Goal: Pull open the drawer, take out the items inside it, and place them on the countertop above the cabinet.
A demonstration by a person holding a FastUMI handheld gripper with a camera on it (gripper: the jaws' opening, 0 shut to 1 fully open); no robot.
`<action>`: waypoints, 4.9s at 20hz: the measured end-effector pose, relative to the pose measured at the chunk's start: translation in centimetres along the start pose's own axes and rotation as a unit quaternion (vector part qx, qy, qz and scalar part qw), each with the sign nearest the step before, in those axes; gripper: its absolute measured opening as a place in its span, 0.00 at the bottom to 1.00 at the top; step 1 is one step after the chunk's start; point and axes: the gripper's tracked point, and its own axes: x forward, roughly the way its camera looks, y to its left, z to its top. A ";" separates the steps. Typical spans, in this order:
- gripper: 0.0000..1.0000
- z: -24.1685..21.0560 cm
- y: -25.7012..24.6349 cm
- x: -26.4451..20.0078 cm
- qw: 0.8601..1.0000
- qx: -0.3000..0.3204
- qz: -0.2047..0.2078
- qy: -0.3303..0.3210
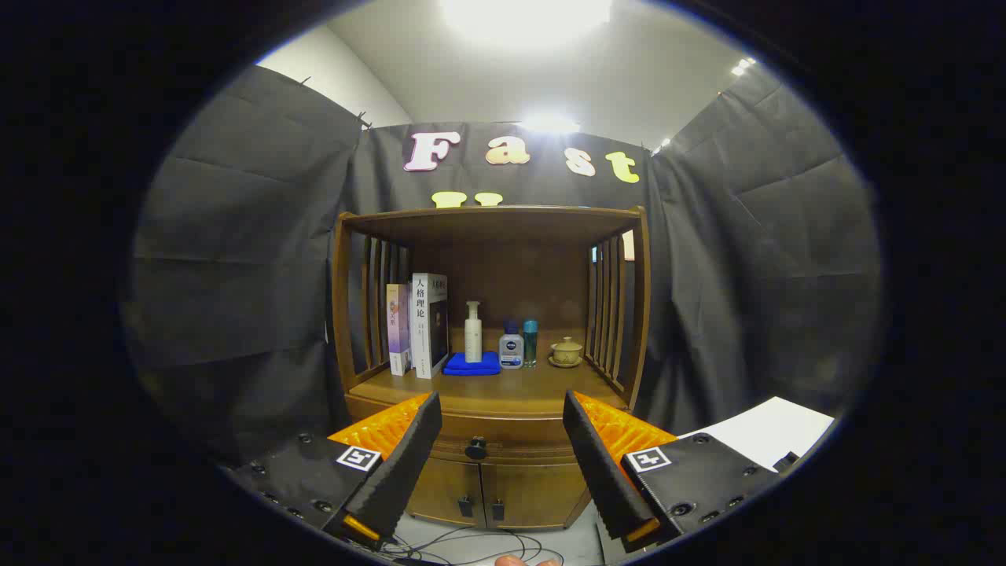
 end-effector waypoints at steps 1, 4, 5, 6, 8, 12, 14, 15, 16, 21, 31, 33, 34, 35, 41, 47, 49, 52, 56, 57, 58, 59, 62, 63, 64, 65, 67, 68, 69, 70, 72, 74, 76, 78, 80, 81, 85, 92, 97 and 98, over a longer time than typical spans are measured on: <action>0.97 -0.1 0.3 0.0 1.000 0.002 0.003 0.001; 0.97 -0.5 1.2 0.3 1.000 0.011 0.016 -0.001; 0.97 -0.9 1.5 0.5 1.000 0.012 0.019 0.001; 0.97 -1.1 1.5 0.7 1.000 0.010 0.019 0.002; 0.97 -1.4 1.5 1.1 1.000 0.007 0.017 0.003; 0.97 -2.2 1.7 1.9 1.000 0.016 0.019 0.005; 0.97 -2.5 1.6 2.6 1.000 0.017 0.017 0.006; 0.97 -2.8 1.6 2.9 1.000 0.016 0.015 0.008; 0.97 -3.0 1.5 3.3 1.000 0.016 0.015 0.011; 0.98 -4.6 1.9 5.0 0.999 0.020 0.020 0.026; 0.98 -9.9 3.2 10.1 0.997 0.021 0.031 0.071; 0.98 -11.3 3.4 11.5 0.996 0.023 0.030 0.082; 0.98 -12.3 3.4 12.3 0.996 0.025 0.027 0.087; 0.98 -13.2 3.6 12.9 0.995 0.029 0.027 0.090; 0.98 -19.1 4.4 16.7 0.991 0.036 0.035 0.127; 0.97 -22.6 4.5 20.8 0.989 0.034 0.021 0.139; 0.97 -23.5 4.7 21.5 0.989 0.033 0.021 0.144; 0.97 -24.1 4.6 22.1 0.989 0.024 0.018 0.146; 0.94 -24.5 4.5 23.2 0.990 0.004 0.010 0.143; 0.83 -24.3 3.8 23.1 0.990 -0.005 -0.002 0.142; 0.72 -24.3 3.8 23.0 0.989 -0.002 -0.001 0.145; 0.62 -24.5 4.1 22.9 0.989 0.003 -0.003 0.147; 0.46 -24.6 4.4 23.0 0.988 0.012 0.001 0.157; 0.42 -24.5 4.5 22.6 0.988 0.012 0.001 0.156; 0.38 -24.7 4.4 23.1 0.989 0.008 0.000 0.150; 0.28 -24.6 4.2 22.8 0.989 0.006 0.003 0.145; 0.28 -24.6 4.5 22.8 0.989 0.007 0.011 0.145; 0.28 -24.7 4.5 22.8 0.989 0.009 0.012 0.149; 0.28 -24.7 4.4 22.7 0.989 0.008 0.011 0.149; 0.28 -24.7 4.4 22.6 0.988 0.006 0.011 0.153; 0.28 -24.8 4.4 22.3 0.987 0.009 0.009 0.157; 0.28 -24.7 4.4 21.6 0.988 0.008 0.009 0.157; 0.28 -24.7 4.4 20.7 0.988 0.012 0.009 0.156; 0.28 -24.9 4.4 19.7 0.987 0.016 0.009 0.157; 0.28 -24.9 4.4 18.7 0.988 0.015 0.006 0.156; 0.28 -24.9 4.5 18.1 0.988 0.014 0.006 0.154; 0.28 -25.0 4.6 15.6 0.989 0.011 0.005 0.145; 0.28 -25.1 4.7 11.3 0.991 0.007 0.008 0.135; 0.28 -25.9 4.9 8.3 0.989 0.011 0.015 0.148; 0.28 -25.7 4.8 7.6 0.990 0.015 0.015 0.142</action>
